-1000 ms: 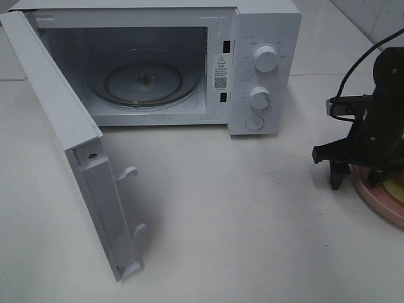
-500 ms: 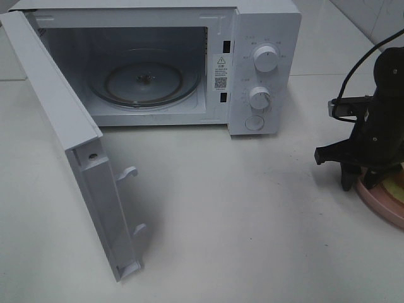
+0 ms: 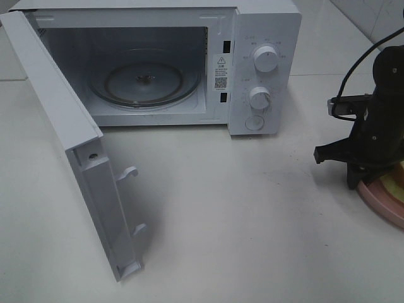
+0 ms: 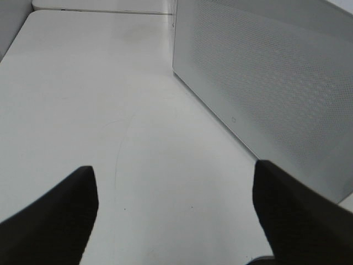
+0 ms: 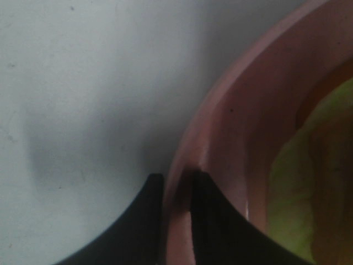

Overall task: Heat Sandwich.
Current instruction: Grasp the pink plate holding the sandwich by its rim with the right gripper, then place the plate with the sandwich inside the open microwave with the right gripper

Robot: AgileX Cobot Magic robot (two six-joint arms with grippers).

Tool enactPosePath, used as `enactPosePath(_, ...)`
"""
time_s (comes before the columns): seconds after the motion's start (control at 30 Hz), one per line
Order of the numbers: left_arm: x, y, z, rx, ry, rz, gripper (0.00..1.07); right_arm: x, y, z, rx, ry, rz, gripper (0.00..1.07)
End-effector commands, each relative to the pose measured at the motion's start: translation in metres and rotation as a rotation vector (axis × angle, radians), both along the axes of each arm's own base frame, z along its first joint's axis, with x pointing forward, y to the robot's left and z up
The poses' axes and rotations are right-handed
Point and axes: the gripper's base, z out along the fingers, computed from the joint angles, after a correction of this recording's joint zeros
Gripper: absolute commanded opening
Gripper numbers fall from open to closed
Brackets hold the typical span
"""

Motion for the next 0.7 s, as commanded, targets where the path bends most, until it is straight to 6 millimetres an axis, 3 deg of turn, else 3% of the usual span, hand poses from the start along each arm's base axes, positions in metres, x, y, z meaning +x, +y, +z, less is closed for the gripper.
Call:
enactPosePath(0.03,-0.0026,-0.0003,0.0004,-0.003,-0.036,-0.004,0.72,-0.0016,-0.0019,-0.0023,-0.013,0.011,0.005,0.00)
enactPosePath(0.7,-0.0026,-0.0003,0.0004,-0.003,-0.036,-0.004,0.72,-0.0067,-0.0038,-0.0010,-0.049,0.067,0.023,0.00)
